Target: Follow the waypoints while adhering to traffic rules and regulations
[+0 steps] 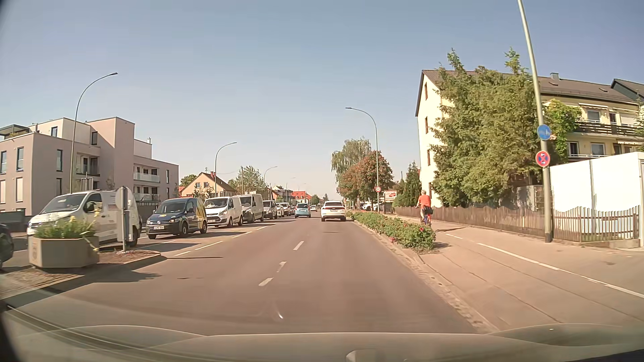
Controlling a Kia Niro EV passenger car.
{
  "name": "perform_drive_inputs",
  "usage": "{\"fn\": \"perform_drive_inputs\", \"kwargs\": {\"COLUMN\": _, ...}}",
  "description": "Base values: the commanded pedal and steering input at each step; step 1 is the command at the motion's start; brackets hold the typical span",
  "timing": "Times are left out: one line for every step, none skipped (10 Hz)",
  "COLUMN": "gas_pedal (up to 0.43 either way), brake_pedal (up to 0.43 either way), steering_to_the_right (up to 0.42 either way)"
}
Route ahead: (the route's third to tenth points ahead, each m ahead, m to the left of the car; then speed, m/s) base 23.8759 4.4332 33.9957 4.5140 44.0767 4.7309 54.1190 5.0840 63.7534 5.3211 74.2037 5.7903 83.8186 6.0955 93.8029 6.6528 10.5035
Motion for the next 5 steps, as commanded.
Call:
{"fn": "perform_drive_inputs", "kwargs": {"gas_pedal": 0.118, "brake_pedal": 0.000, "steering_to_the_right": -0.010}}
{"fn": "perform_drive_inputs", "kwargs": {"gas_pedal": 0.118, "brake_pedal": 0.000, "steering_to_the_right": -0.009}}
{"fn": "perform_drive_inputs", "kwargs": {"gas_pedal": 0.118, "brake_pedal": 0.000, "steering_to_the_right": -0.004}}
{"fn": "perform_drive_inputs", "kwargs": {"gas_pedal": 0.118, "brake_pedal": 0.000, "steering_to_the_right": 0.000}}
{"fn": "perform_drive_inputs", "kwargs": {"gas_pedal": 0.118, "brake_pedal": 0.000, "steering_to_the_right": 0.000}}
